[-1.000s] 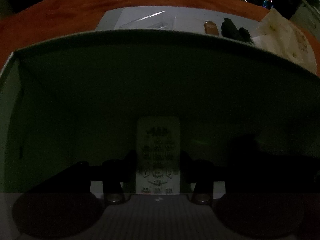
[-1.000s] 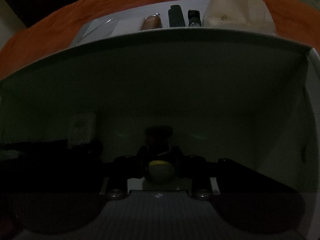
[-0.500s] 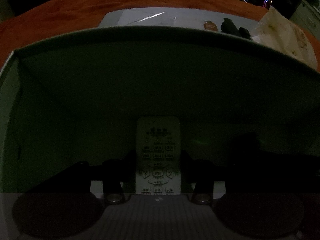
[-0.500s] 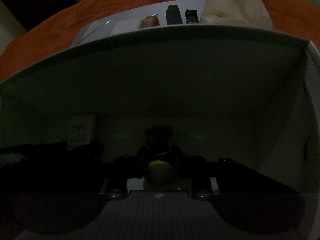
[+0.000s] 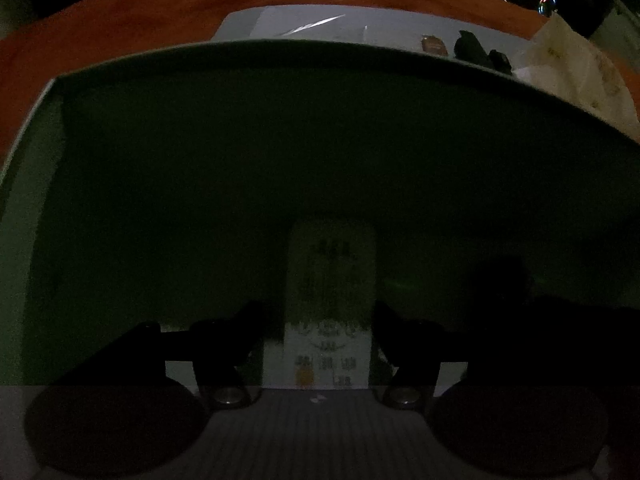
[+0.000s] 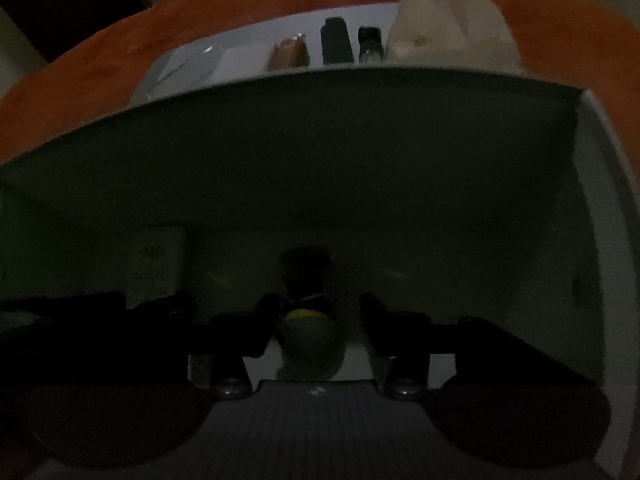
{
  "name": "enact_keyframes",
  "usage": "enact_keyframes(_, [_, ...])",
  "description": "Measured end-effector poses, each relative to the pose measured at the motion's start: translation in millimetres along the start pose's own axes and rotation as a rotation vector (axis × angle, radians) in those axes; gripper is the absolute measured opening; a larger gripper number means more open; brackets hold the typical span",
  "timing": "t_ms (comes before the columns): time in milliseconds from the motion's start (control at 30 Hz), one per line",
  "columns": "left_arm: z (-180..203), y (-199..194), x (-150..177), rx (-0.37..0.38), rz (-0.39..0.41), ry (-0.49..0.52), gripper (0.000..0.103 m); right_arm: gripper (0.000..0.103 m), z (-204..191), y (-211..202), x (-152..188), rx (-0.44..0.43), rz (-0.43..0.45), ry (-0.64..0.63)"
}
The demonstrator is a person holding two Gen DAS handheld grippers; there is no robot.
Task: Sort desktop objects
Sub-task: 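Lower the remote into the box and open the left gripper while the right releases the figurine, then withdraw both grippers from the box toward the paper sheet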
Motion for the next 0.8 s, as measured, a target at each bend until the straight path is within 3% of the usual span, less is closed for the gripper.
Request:
enact_keyframes(367, [-4,-35,4,0.069,0.027,-0.018,0.060,0.057,0,-32,1,-0.120,0.050,0.076])
enact_keyframes(533, [-6,-49,4,0.097,0.047,-0.006,0.060,0.057,-4,-47,0,-0.259,0.054,0.142])
enact_keyframes(800, [-4,-62,-3,0.099,0.090,0.007,0.060,0.057,-4,-62,-6,-0.193,0.090,0.091])
Point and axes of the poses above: each gripper's, at about its wrist camera, not at the fingertips, and y roughly the way its jaws point, z to its right, x to its underside, the point moved 7 cm from there along y, roughly the way its jaws point, and after that the axes turned 9 degrees about -y, right-handed, at the moved point
